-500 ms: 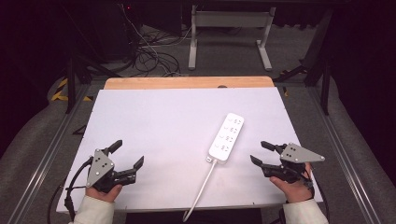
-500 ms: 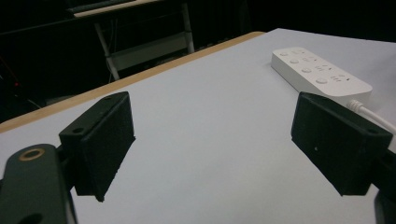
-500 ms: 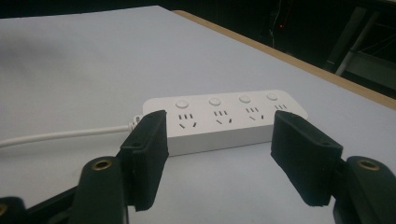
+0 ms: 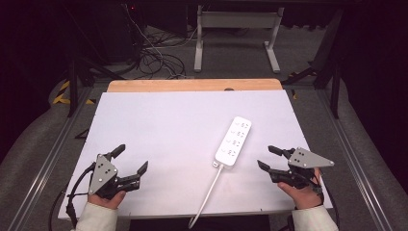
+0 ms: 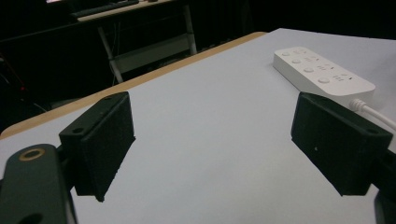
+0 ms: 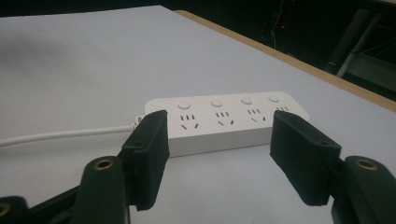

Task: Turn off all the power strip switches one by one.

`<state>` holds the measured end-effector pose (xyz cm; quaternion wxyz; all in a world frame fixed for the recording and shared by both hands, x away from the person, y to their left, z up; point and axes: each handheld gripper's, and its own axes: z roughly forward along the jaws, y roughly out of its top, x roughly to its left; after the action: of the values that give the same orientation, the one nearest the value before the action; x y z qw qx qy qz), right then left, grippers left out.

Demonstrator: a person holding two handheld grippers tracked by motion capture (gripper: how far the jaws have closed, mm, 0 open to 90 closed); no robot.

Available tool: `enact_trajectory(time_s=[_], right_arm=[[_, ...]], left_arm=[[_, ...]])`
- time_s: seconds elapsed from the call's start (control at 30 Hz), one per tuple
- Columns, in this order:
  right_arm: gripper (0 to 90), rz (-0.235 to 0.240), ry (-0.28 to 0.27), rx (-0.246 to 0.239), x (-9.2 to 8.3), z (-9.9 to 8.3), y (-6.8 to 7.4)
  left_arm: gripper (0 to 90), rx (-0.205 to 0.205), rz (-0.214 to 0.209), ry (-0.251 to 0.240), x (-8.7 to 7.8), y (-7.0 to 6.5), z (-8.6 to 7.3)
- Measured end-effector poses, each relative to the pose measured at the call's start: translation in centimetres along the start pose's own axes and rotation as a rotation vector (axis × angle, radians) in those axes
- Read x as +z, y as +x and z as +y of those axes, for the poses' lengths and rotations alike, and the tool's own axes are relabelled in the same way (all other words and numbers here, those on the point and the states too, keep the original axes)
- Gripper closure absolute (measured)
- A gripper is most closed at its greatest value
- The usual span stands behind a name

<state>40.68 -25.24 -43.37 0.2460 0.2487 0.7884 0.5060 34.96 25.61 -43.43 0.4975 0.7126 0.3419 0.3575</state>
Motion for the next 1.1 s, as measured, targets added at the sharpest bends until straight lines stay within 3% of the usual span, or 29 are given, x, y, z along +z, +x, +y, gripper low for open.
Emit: enact_trajectory(time_s=[0.5, 0.8, 1.1], right_arm=[[36.4, 0.029, 0.003, 0.020, 0.7, 1.4, -0.3], [36.4, 0.056, 0.010, -0.006, 2.9, 3.8, -0.2], [38.2, 0.089, 0.015, 0.003, 5.2, 5.2, -0.2]], left_arm=[[14.0, 0.004, 0.004, 0.008, 0.0, 0.1, 0.1], [14.0, -0.009, -0.001, 0.007, 0.0, 0.1, 0.0], [14.0, -0.011, -0.004, 0.006, 0.0, 0.1, 0.0]])
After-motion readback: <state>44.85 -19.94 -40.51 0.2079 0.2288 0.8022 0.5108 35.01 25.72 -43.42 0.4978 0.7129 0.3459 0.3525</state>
